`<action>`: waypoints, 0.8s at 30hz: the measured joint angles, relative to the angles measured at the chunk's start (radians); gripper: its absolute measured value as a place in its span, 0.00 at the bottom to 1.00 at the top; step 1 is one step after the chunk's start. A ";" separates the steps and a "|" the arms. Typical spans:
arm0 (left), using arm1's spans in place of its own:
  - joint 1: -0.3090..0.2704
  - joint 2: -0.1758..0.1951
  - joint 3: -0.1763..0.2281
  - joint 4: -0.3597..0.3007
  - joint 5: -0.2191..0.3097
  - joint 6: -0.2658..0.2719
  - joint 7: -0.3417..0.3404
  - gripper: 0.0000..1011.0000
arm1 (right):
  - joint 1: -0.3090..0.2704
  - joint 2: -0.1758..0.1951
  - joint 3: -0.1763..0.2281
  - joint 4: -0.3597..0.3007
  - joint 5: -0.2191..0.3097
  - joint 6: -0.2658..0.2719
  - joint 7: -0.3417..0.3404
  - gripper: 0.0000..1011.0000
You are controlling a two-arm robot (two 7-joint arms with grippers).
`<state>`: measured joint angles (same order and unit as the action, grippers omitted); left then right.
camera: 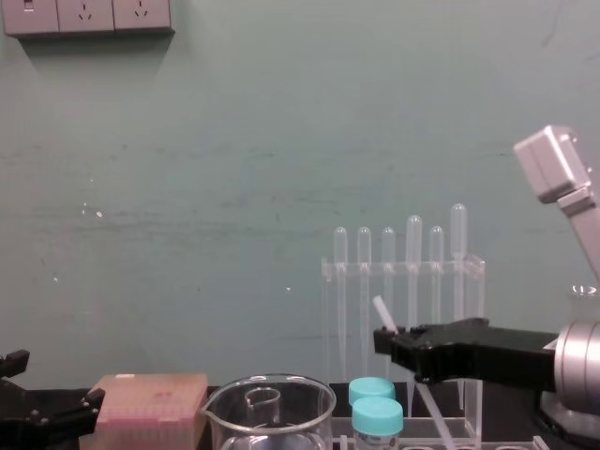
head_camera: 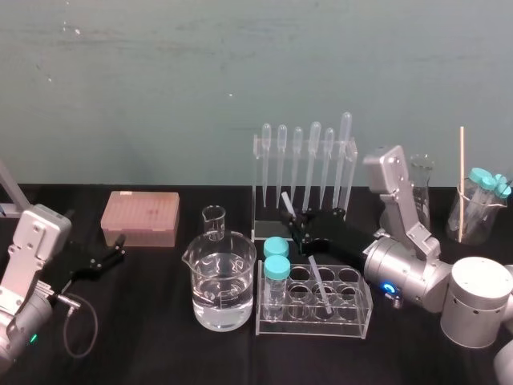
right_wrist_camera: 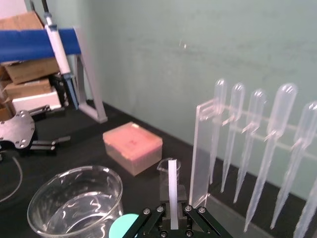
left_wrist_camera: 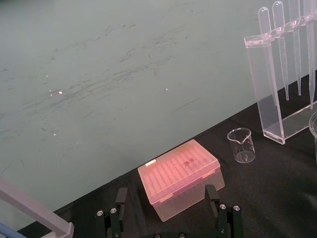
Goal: Pick up the stirring rod with one hand, then place it down.
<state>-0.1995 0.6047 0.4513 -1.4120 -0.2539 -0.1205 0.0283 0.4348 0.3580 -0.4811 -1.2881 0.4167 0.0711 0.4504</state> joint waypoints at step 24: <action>0.000 0.000 0.000 0.000 0.000 0.000 0.000 0.99 | -0.201 -0.005 0.189 -0.234 0.056 -0.438 0.038 0.07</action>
<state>-0.1996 0.6047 0.4514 -1.4120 -0.2539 -0.1205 0.0283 0.2340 0.3529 -0.2922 -1.5220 0.4731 -0.3667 0.4884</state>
